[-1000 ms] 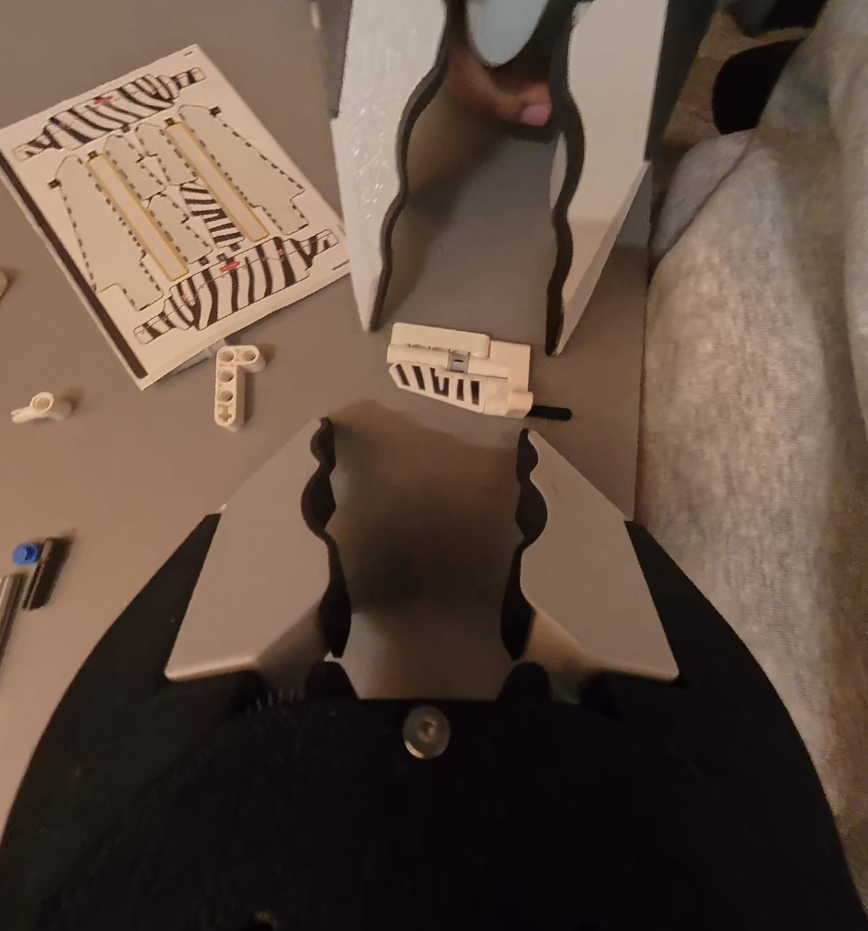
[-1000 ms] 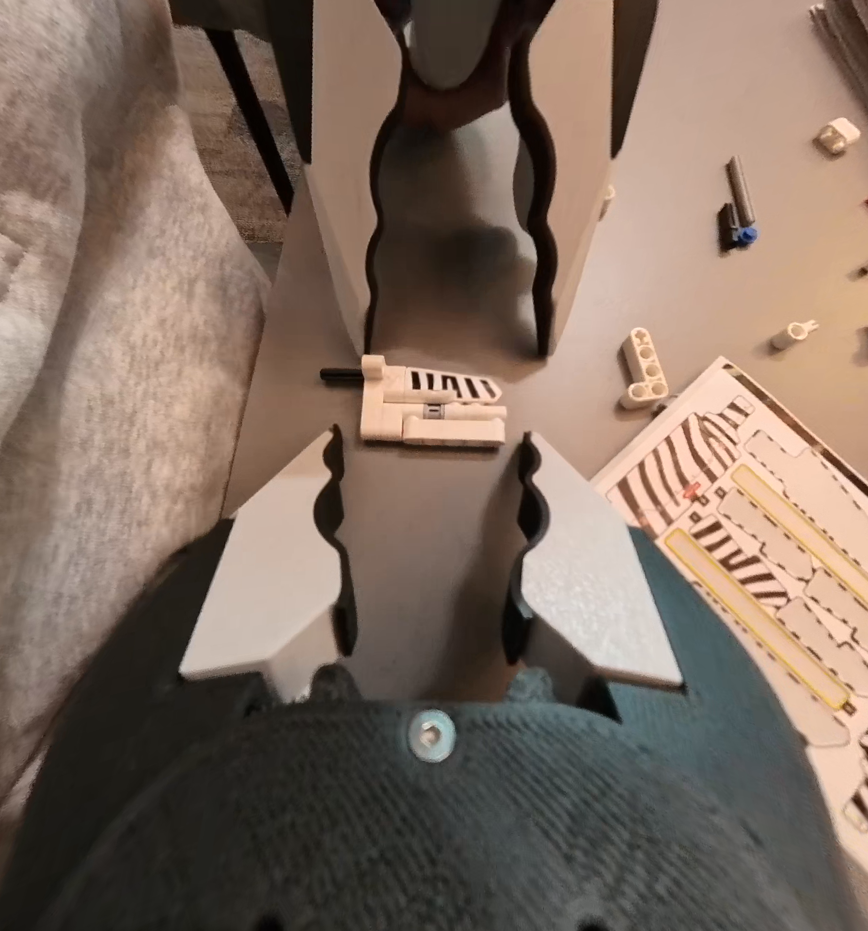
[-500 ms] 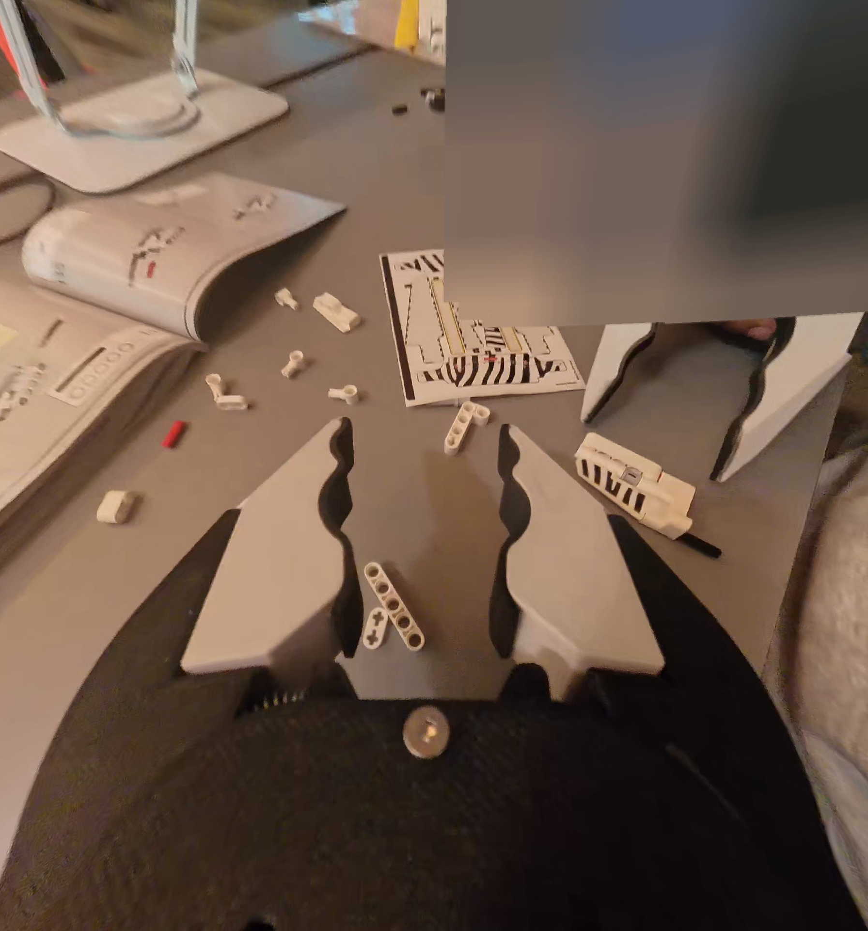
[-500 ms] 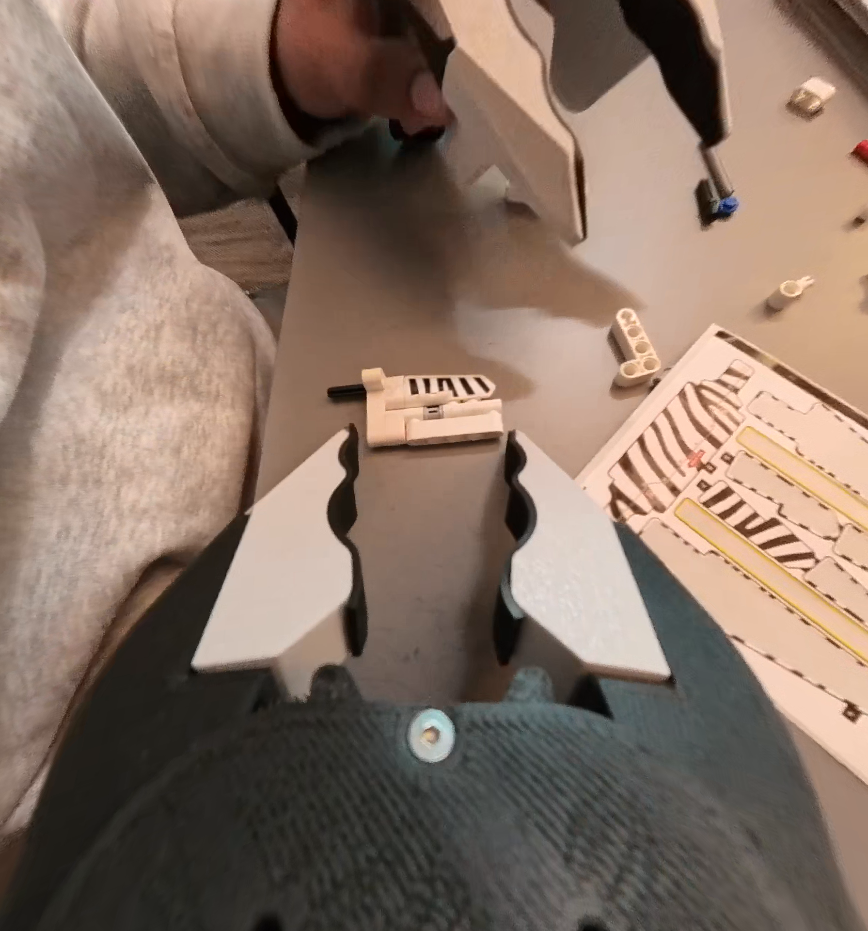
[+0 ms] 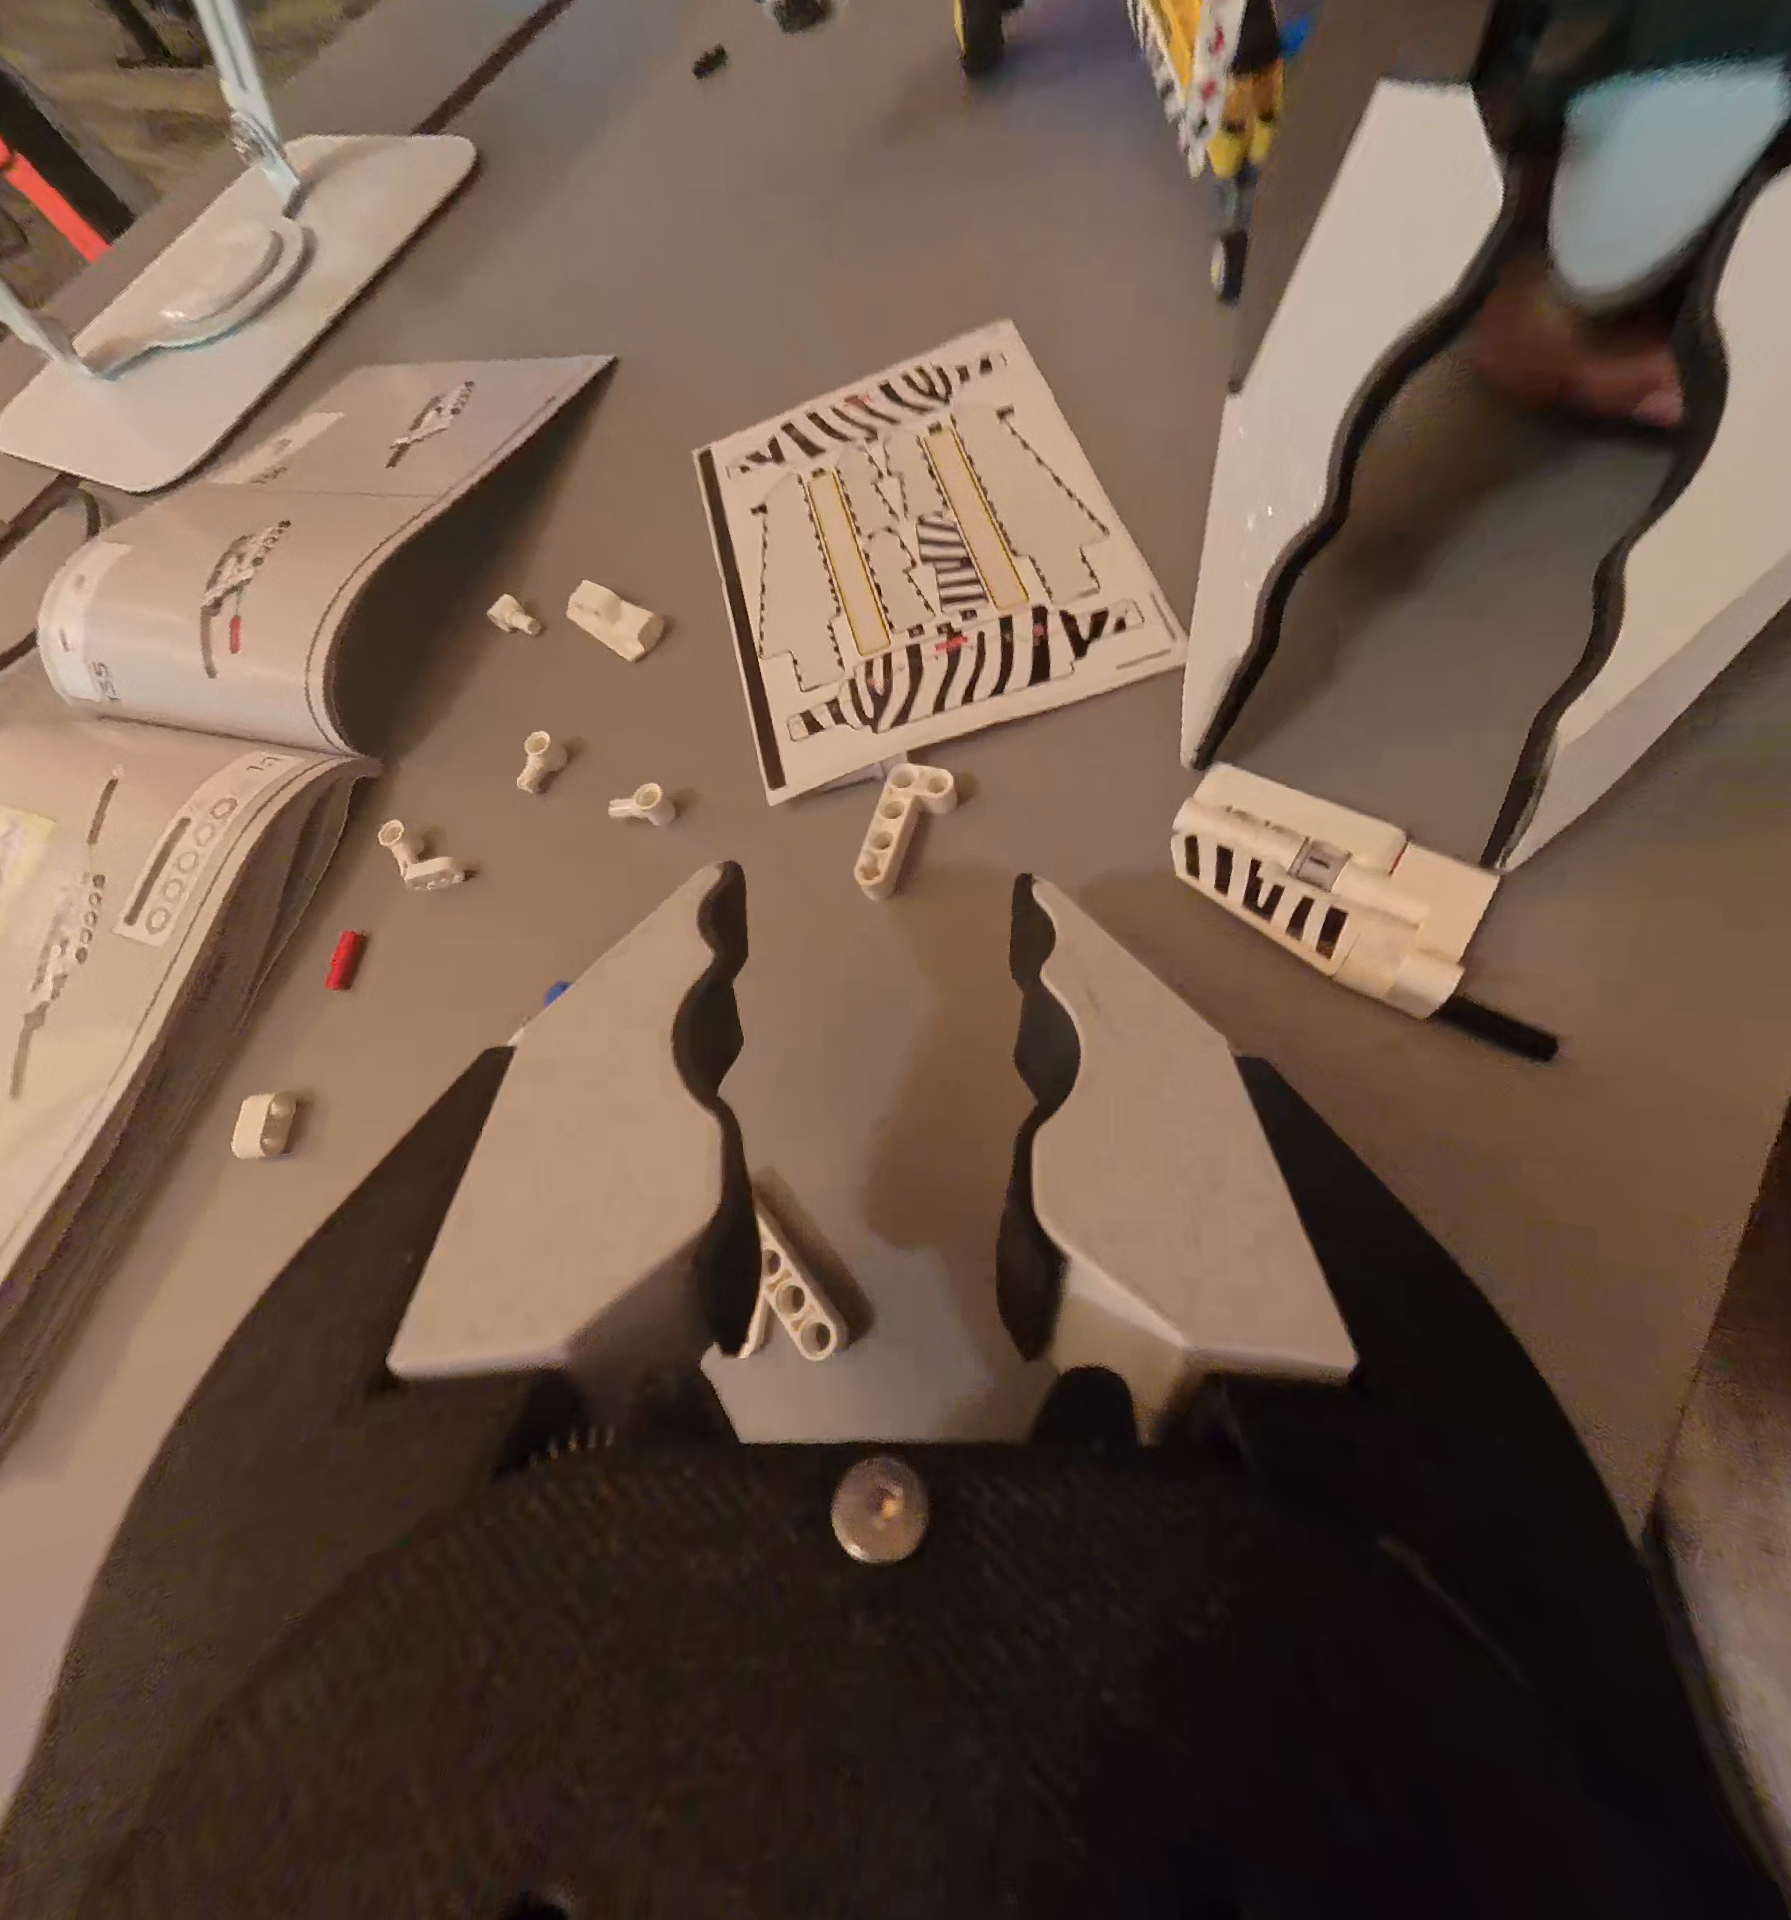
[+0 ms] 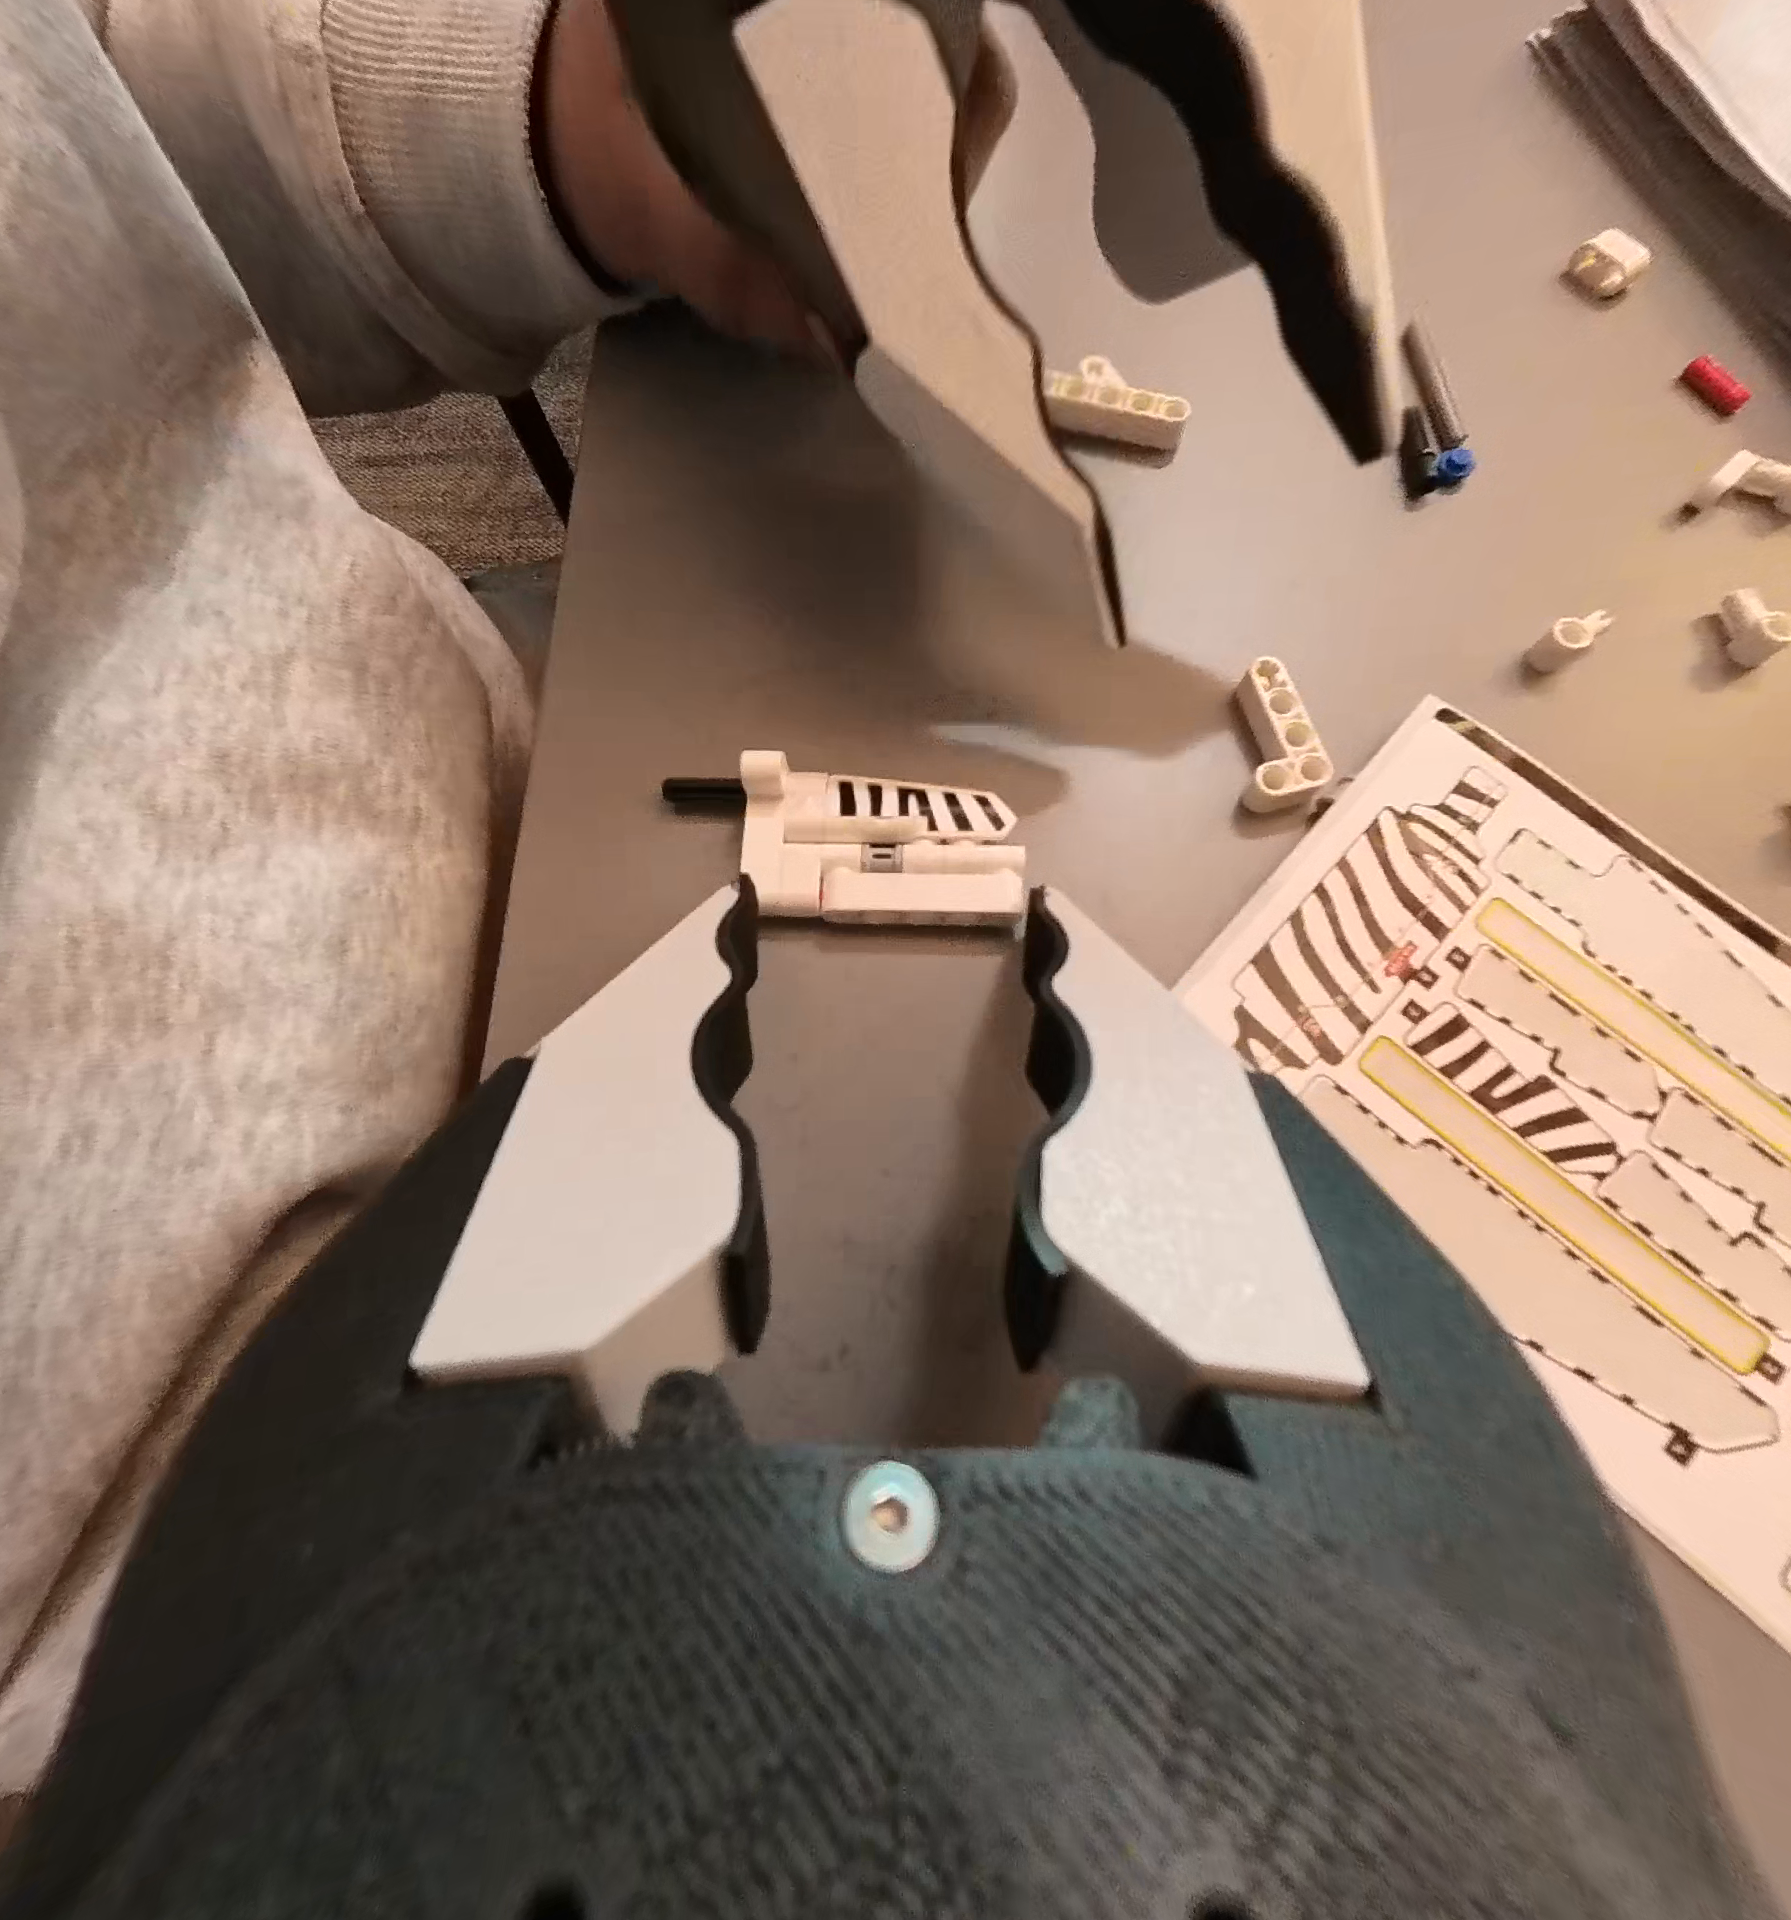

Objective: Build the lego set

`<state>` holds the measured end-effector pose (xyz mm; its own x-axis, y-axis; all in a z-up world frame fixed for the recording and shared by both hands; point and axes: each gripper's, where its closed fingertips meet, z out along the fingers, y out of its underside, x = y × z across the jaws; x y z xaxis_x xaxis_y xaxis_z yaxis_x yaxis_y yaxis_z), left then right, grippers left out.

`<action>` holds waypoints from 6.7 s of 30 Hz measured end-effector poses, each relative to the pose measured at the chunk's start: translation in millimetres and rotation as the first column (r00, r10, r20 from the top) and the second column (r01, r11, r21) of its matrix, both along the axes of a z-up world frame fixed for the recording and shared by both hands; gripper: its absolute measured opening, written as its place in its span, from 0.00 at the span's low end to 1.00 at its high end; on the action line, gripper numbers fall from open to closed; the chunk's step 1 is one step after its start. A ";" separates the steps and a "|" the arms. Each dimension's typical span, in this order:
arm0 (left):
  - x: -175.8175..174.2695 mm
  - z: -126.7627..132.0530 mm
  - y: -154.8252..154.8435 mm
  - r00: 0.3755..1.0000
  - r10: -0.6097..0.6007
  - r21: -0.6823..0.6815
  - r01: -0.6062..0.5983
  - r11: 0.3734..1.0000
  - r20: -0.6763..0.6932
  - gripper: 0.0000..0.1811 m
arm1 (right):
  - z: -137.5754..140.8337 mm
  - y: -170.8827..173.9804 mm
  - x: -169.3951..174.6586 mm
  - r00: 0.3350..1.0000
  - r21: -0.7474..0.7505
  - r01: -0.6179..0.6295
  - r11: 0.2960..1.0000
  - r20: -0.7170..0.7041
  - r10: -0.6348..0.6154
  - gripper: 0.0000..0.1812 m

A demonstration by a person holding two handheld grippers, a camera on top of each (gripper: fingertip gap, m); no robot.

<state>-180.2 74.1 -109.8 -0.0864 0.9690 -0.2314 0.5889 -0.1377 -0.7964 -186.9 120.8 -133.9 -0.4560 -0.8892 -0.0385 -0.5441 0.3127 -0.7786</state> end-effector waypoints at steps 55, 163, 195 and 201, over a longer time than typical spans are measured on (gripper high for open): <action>18.5 54.8 -29.3 0.901 0.169 0.382 -0.003 0.924 -0.399 0.28 | -0.3 8.8 1.3 1.000 0.085 0.007 0.996 0.026 -0.010 0.25; 1.7 -5.6 85.4 0.992 0.095 0.733 -0.008 0.680 -0.077 0.05 | 9.2 46.5 2.2 0.999 0.034 -0.043 0.998 0.012 0.043 0.05; 1.4 53.9 81.1 0.877 0.078 0.737 0.347 0.580 -0.474 0.18 | 3.5 32.1 -4.6 0.996 -0.010 0.077 0.997 -0.053 -0.077 0.17; 5.6 86.1 62.0 0.752 0.145 0.644 0.428 0.634 -0.643 0.19 | 4.2 28.0 -0.8 0.997 -0.005 0.069 0.998 -0.046 -0.069 0.17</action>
